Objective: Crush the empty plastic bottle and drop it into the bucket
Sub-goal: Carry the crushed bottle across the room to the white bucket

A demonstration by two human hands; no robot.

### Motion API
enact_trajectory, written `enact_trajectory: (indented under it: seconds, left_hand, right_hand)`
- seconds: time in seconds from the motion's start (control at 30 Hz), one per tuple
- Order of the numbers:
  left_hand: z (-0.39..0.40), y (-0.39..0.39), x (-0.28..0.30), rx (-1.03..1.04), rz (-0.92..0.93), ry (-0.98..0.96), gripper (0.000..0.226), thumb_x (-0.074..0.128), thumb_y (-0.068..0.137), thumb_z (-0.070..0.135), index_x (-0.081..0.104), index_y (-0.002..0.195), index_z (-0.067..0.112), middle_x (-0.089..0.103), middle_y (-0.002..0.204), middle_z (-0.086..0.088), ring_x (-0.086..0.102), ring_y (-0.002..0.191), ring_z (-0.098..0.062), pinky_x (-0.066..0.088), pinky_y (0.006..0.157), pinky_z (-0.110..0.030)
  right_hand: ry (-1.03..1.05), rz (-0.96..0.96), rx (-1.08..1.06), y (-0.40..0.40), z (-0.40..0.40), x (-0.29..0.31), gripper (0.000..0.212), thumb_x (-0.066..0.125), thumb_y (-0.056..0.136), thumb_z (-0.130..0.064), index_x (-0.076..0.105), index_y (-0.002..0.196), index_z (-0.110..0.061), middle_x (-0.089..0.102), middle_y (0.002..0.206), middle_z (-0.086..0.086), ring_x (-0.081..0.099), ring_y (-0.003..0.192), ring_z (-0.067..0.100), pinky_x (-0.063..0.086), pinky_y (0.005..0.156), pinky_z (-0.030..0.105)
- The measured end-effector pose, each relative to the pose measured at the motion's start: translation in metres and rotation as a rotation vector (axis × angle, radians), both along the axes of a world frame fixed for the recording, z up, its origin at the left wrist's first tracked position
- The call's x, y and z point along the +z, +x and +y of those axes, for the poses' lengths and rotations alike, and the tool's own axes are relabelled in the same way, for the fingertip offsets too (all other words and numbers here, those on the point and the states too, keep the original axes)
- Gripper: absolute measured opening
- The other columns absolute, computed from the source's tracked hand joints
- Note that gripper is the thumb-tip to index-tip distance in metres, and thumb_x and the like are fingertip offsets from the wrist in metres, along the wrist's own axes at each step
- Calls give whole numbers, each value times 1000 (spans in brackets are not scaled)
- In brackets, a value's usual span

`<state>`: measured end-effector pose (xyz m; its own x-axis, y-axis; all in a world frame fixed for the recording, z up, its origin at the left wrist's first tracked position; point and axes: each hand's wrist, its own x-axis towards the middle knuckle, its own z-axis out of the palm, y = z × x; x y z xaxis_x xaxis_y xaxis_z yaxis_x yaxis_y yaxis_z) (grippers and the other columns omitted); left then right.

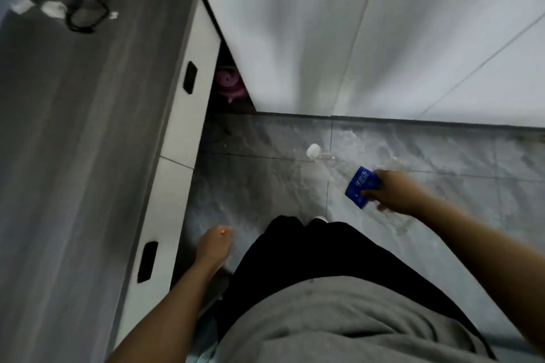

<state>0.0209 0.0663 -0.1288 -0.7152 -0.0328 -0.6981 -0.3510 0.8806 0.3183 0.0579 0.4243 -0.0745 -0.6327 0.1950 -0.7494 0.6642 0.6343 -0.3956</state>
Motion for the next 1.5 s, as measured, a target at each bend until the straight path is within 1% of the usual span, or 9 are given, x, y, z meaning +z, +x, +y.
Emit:
enact_trajectory:
  seconds: [0.2,0.3,0.47,0.63,0.83,0.97,1.13,1.33,1.5]
  left_hand:
    - [30,-37,-3,-203,-39,19,37,36,96,18,63,88,-7,66,101,-28,61,95,-36,47,87,-43]
    - [43,-65,-1,-371,-25,30,35,38,96,17,60,75,0,65,94,-29,60,86,-33,45,75,-39]
    - [66,-114,0,-594,-22,27,31,42,95,18,54,68,7,64,87,-28,55,76,-26,40,68,-36]
    - [114,-146,-7,-804,-29,39,34,44,94,18,65,89,-8,68,99,-29,63,94,-36,48,84,-41]
    - [188,-143,-11,-1027,-72,38,35,41,95,21,62,73,5,68,85,-23,63,85,-36,42,70,-35]
    - [238,-117,-8,-1135,-76,37,33,41,95,19,59,70,6,67,83,-25,63,82,-32,48,76,-40]
    - [289,-92,-5,-1308,-43,44,45,39,96,16,41,51,15,49,64,-15,44,57,-18,29,56,-30]
    - [343,-86,-1,-1370,-51,24,43,39,97,14,55,58,3,60,72,-25,58,73,-28,41,68,-36]
    - [407,-87,-11,-1507,-58,3,49,37,97,15,37,49,16,48,61,-13,45,61,-19,30,62,-30]
  right_hand:
    - [68,-103,-139,48,20,-13,27,60,90,-22,57,105,0,67,104,22,64,92,34,43,73,32]
    - [120,-145,-252,76,18,-22,22,61,89,-23,57,97,-4,67,102,22,62,91,33,37,68,28]
    - [198,-248,-524,133,-13,-34,31,65,84,-28,60,106,-5,67,108,22,62,100,34,44,74,31]
    - [212,-336,-828,195,-65,-39,46,73,77,-34,61,112,-7,69,112,22,63,106,37,50,85,38]
    - [102,-422,-1088,244,-103,-44,36,75,74,-26,67,103,-7,71,107,21,65,103,36,50,80,37]
    - [71,-424,-1203,263,-101,-52,34,74,74,-25,68,102,-6,72,106,20,66,102,35,49,78,34]
    - [84,-356,-1314,279,-77,-57,40,72,77,-28,62,110,-7,68,115,19,61,110,35,49,86,36]
    - [112,-289,-1459,291,-34,-51,39,71,78,-26,61,110,-6,68,114,20,61,110,36,48,87,39]
    - [107,-316,-1579,298,-2,-52,36,71,79,-22,62,109,-6,68,112,20,62,107,36,49,86,39]
